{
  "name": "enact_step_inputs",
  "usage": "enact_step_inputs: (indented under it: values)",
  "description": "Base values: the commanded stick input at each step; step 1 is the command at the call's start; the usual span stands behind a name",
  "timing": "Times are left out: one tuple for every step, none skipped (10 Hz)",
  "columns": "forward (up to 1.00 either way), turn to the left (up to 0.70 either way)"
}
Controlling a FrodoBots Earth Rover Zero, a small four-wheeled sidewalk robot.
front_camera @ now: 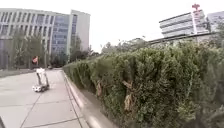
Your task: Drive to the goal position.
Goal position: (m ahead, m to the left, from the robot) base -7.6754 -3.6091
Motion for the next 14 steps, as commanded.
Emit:
enact_step_inputs:
  values:
    - [0.05,0.0]
    - [0.05,0.0]
    - [0.05,0.0]
    - [0.05,0.0]
    - [0.05,0.0]
    - [0.05,0.0]
    - [0.05,0.0]
    - [0.05,0.0]
    - [0.05,0.0]
    - [0.05,0.0]
    - [0.05,0.0]
    - [0.05,0.0]
    - [0.05,0.0]
    - [0.05,0.0]
